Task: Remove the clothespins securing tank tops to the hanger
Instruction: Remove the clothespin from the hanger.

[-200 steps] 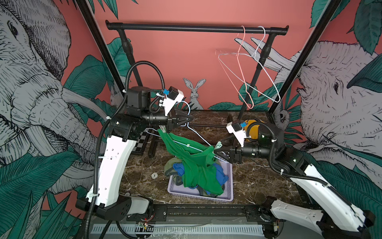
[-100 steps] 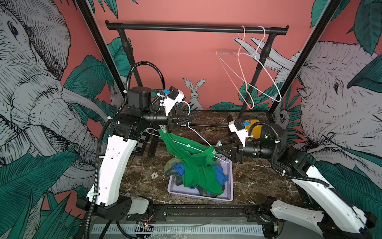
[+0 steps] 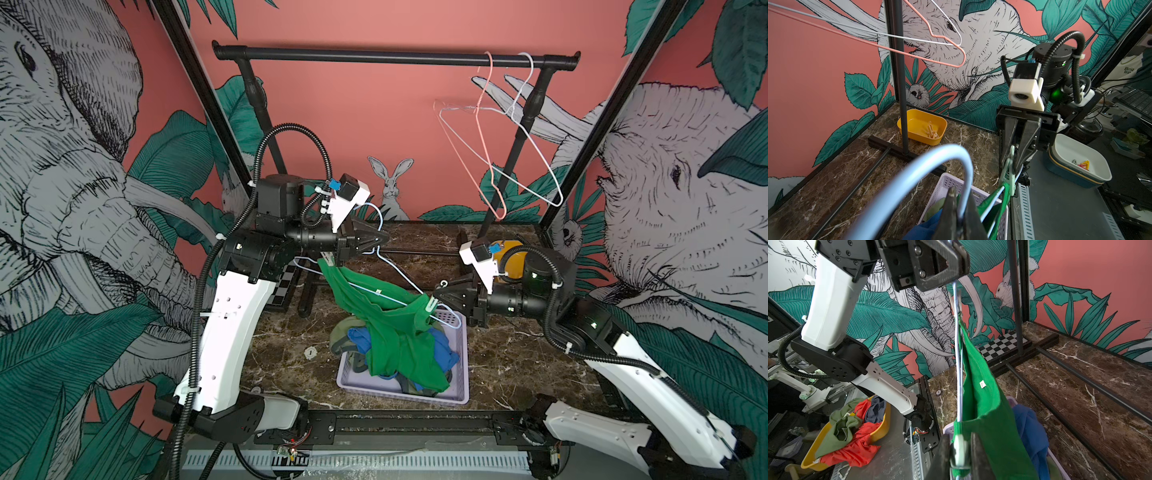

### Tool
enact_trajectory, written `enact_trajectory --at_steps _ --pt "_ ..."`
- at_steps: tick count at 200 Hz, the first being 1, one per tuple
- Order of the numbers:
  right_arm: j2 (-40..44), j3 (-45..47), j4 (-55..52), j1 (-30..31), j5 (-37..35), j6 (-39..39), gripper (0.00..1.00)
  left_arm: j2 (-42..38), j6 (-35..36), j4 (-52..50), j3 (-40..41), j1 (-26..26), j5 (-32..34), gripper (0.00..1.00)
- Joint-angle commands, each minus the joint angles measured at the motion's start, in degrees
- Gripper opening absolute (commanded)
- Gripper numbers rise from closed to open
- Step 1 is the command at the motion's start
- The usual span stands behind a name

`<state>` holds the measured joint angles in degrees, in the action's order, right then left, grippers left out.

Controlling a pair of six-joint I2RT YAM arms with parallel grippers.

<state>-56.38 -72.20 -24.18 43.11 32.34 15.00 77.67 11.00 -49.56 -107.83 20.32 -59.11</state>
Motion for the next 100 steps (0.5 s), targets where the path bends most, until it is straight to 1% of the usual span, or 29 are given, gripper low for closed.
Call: enact_trajectory --at_steps 1,24,47,75,100 --pt "2.7 1.2 3.8 0.0 -4.8 0.6 0.00 -1.6 2.8 -0.6 0.3 0.3 0.0 0.00" --pt "6.2 2.3 5.2 0.0 -11.4 0.6 0.00 -1.8 5.0 -2.1 0.6 0.7 1.2 0.00" --pt "8.4 1.6 4.9 -0.2 -18.5 0.6 0.00 -1.7 5.9 -2.4 1.0 0.9 2.1 0.00" --pt "8.8 0.6 0.2 -0.5 -29.8 1.6 0.00 -1.7 6.6 -2.6 1.0 1.2 2.7 0.00" --pt "8.3 3.1 -4.1 -2.0 -34.3 4.5 0.00 -1.8 7.2 -2.6 1.0 1.4 3.3 0.00"
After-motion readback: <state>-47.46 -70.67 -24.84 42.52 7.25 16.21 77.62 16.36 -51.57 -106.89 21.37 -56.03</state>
